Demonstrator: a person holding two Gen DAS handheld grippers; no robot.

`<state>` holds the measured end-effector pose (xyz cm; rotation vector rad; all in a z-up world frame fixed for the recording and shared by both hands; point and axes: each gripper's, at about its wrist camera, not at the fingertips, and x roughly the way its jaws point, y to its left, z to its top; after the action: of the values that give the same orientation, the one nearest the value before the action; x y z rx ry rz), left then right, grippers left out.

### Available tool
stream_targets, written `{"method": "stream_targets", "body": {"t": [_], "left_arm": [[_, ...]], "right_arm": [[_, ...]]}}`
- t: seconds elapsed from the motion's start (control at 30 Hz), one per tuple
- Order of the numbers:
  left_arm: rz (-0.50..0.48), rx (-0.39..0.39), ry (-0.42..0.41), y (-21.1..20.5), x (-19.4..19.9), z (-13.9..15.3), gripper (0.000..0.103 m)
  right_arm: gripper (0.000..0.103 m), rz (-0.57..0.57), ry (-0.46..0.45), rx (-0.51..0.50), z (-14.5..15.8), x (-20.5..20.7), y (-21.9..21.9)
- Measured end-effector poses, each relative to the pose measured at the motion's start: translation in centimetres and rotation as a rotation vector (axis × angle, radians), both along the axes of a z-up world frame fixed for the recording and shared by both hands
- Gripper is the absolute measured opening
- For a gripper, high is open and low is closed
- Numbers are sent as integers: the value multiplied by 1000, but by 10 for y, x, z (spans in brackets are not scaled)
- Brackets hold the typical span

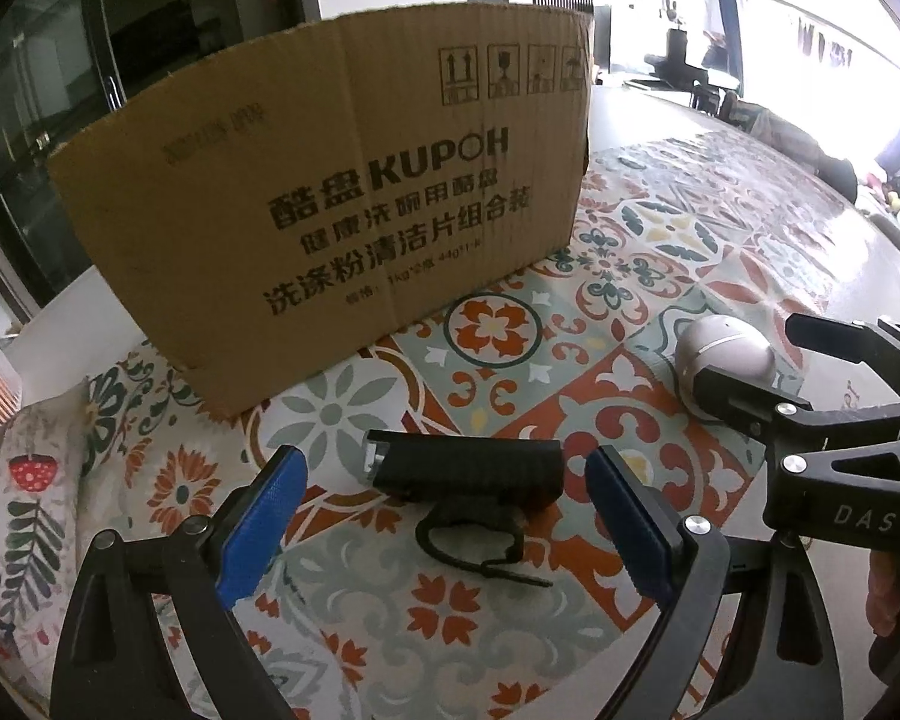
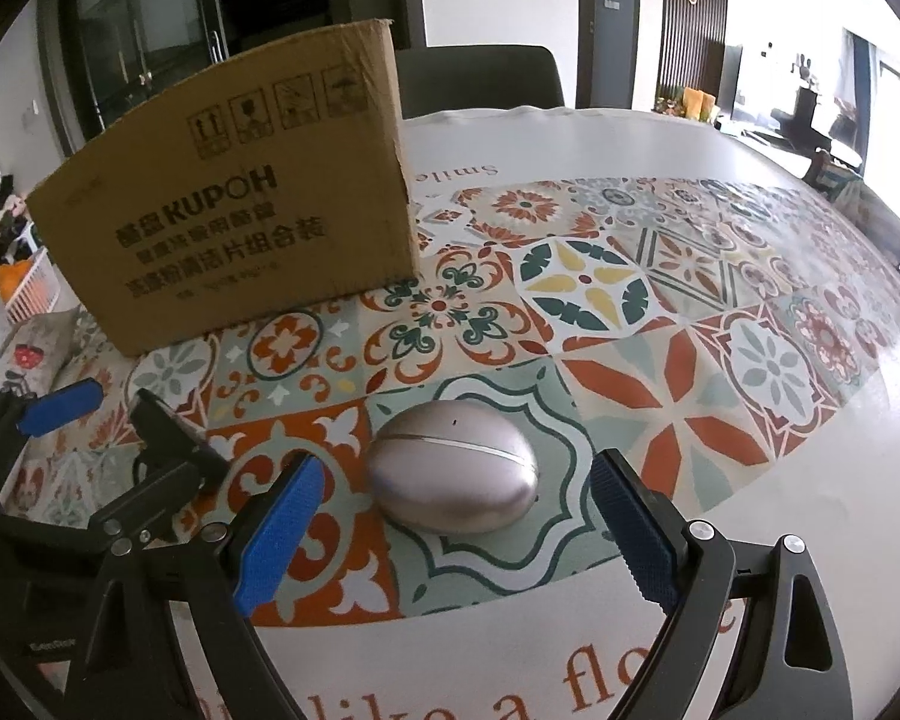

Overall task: Organize rigid objects
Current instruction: 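Grasp the black flashlight with the left tool while the right tool grasps the silver egg, then carry the black flashlight and silver egg over the cardboard box with both tools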

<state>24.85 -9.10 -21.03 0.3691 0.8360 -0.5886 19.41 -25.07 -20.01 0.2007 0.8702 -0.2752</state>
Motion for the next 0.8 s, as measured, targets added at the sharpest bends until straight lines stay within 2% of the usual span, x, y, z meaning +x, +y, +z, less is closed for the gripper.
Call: {"method": "stream_targets", "body": {"t": [0.27, 0.43, 0.53, 0.67, 0.8], "left_arm": [[11, -7, 41, 0, 13, -11, 93], [10, -16, 70, 1, 18, -19, 80], [5, -31, 88, 1, 19, -22, 73], [29, -42, 90, 5, 19, -24, 73], [59, -46, 95, 6, 13, -24, 73]], "right_arm": [[91, 11, 18, 14, -11, 11, -4], [91, 9, 17, 17, -14, 14, -6], [86, 8, 9, 17, -15, 14, -8], [69, 18, 26, 27, -19, 17, -9], [66, 25, 22, 14, -19, 16, -7]]}}
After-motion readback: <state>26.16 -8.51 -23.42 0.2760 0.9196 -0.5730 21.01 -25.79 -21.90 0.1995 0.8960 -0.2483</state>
